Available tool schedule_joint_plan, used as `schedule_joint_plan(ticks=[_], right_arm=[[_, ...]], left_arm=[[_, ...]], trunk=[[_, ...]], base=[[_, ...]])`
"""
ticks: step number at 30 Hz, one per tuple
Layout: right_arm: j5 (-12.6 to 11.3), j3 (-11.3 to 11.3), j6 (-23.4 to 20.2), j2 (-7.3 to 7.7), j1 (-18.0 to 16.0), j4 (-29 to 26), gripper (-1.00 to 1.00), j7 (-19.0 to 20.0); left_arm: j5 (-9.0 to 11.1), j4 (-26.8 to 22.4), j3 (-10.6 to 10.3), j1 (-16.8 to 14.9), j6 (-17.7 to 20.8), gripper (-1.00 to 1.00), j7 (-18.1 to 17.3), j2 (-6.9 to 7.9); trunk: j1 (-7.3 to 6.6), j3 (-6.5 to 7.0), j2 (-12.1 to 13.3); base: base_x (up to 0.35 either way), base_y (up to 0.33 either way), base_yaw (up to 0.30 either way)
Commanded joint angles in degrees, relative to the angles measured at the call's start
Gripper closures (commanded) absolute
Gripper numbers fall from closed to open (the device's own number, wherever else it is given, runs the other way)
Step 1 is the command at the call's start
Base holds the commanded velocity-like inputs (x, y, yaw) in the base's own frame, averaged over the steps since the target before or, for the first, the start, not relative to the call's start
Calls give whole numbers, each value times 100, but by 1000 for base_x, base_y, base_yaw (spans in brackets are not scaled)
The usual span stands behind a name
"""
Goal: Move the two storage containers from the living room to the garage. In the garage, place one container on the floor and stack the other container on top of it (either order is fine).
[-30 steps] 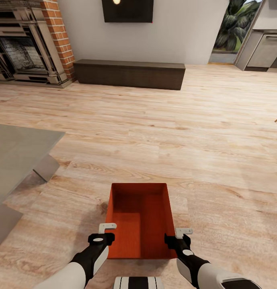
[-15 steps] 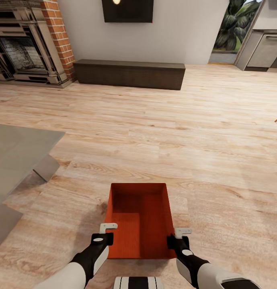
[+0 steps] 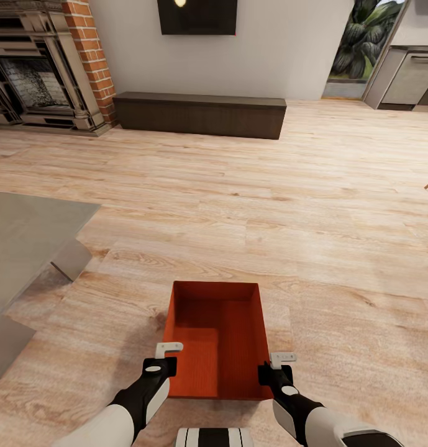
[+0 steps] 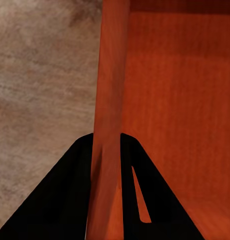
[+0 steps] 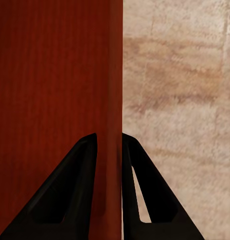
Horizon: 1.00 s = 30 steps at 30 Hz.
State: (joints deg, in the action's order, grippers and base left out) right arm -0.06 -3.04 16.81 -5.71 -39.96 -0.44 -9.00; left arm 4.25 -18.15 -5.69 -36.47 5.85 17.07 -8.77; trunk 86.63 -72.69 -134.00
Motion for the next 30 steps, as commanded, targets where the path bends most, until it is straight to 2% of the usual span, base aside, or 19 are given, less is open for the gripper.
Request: schedule_joint_plan(ticks=[1, 30], right_arm=[[-75, 40, 24, -1, -3, 9, 100, -40], [-81, 40, 24, -1, -3, 9, 100, -34]], left_arm=[[-29, -14, -20, -1, 48, 100, 71, 7], [-29, -4, -20, -1, 48, 100, 104, 24]], trunk=[[-1, -4, -1], [-616, 499, 1122]], base=[[0, 0, 0], [0, 0, 0]])
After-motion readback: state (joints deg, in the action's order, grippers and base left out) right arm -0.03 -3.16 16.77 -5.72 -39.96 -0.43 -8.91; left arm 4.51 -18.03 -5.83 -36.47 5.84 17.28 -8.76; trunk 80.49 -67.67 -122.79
